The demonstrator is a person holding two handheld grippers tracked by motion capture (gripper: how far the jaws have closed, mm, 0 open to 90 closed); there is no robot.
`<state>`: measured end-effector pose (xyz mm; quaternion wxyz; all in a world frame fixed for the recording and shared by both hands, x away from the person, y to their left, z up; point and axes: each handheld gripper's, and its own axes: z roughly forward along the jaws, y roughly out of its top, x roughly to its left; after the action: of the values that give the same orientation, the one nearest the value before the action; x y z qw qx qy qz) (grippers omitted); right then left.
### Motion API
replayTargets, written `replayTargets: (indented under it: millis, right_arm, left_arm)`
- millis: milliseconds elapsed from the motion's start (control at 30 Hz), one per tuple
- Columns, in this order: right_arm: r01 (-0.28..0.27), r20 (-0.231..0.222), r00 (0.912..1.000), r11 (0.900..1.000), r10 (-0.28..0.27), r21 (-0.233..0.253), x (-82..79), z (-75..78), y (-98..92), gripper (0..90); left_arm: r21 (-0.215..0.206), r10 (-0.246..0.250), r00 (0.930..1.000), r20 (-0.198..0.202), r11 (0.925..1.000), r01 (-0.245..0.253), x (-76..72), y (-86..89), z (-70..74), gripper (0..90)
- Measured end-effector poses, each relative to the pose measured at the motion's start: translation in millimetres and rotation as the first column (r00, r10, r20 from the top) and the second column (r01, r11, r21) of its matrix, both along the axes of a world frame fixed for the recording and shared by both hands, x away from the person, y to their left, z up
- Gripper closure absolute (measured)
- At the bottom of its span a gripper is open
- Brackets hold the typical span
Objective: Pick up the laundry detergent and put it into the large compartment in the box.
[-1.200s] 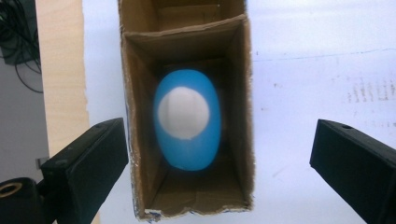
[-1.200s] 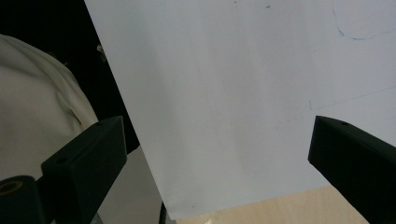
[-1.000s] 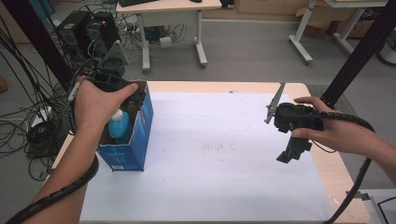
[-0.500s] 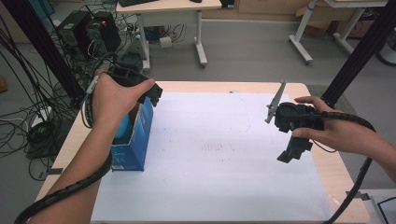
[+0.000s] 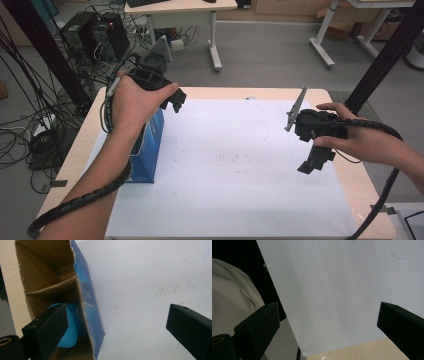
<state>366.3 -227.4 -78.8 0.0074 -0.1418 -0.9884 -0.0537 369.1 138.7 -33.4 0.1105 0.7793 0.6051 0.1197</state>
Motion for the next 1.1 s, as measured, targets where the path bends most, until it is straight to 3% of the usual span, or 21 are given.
replayTargets:
  millis: [367,1100]
  right_arm:
    - [0.003,0.0,1.0,1.0,-0.003,0.004,0.1,-0.8,-0.4,4.5]
    - [-0.003,-0.003,1.0,1.0,0.003,-0.001,1.4,-1.7,1.3,4.5]
  left_arm:
    - [-0.006,-0.028,0.9996,-0.003,0.9996,0.028,1.0,-6.8,-0.3,4.4]
    - [-0.014,-0.025,0.9997,-0.005,0.9996,0.025,0.5,-3.9,-3.2,4.4]
